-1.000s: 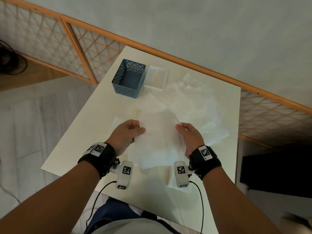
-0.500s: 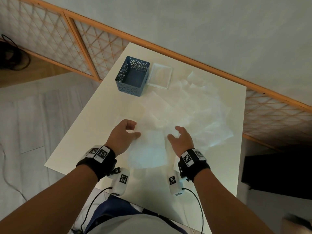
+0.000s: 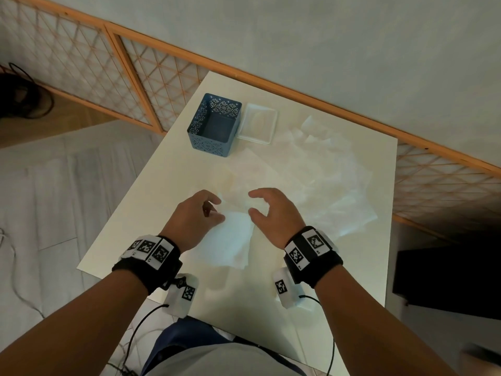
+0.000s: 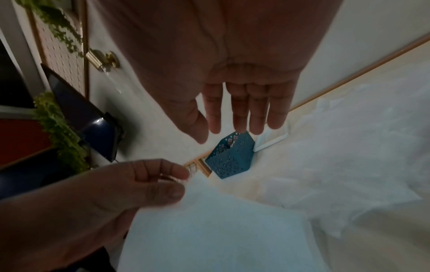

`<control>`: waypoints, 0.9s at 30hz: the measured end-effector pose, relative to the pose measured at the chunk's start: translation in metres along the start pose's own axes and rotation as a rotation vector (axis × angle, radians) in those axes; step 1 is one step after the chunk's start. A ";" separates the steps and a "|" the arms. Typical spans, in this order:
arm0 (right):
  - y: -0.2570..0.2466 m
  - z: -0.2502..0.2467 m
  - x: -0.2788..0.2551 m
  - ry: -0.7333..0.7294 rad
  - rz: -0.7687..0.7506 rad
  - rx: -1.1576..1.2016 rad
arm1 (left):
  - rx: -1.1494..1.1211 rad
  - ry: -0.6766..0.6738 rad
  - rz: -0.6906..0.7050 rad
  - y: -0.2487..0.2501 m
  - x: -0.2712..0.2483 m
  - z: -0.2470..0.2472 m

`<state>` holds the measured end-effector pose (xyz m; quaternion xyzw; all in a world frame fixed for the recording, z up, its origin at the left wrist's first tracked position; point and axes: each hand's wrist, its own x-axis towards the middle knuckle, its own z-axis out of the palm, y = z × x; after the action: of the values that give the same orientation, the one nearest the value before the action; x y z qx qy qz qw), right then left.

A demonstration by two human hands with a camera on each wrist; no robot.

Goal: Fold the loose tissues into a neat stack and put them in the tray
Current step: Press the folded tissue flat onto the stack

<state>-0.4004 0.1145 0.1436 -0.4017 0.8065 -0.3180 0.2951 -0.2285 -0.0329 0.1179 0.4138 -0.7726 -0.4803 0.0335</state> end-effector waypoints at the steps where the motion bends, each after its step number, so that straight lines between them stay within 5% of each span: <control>1: 0.001 0.005 0.000 -0.043 -0.012 -0.022 | -0.006 -0.009 0.010 0.000 -0.001 0.000; 6: 0.003 0.026 0.001 -0.243 0.011 -0.145 | 0.040 -0.017 0.094 0.000 -0.010 0.000; 17: -0.014 -0.004 -0.005 -0.153 -0.067 0.017 | 0.011 -0.043 0.212 0.036 -0.021 -0.040; 21: -0.029 -0.039 -0.017 -0.038 0.048 0.363 | -0.361 -0.076 0.085 0.047 -0.011 -0.052; 27: -0.030 -0.070 -0.030 0.095 0.172 0.892 | -0.855 -0.309 -0.221 0.060 -0.001 -0.032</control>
<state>-0.4225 0.1445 0.2161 -0.1520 0.6338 -0.6266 0.4273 -0.2498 -0.0437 0.1816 0.3664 -0.4525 -0.8123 0.0341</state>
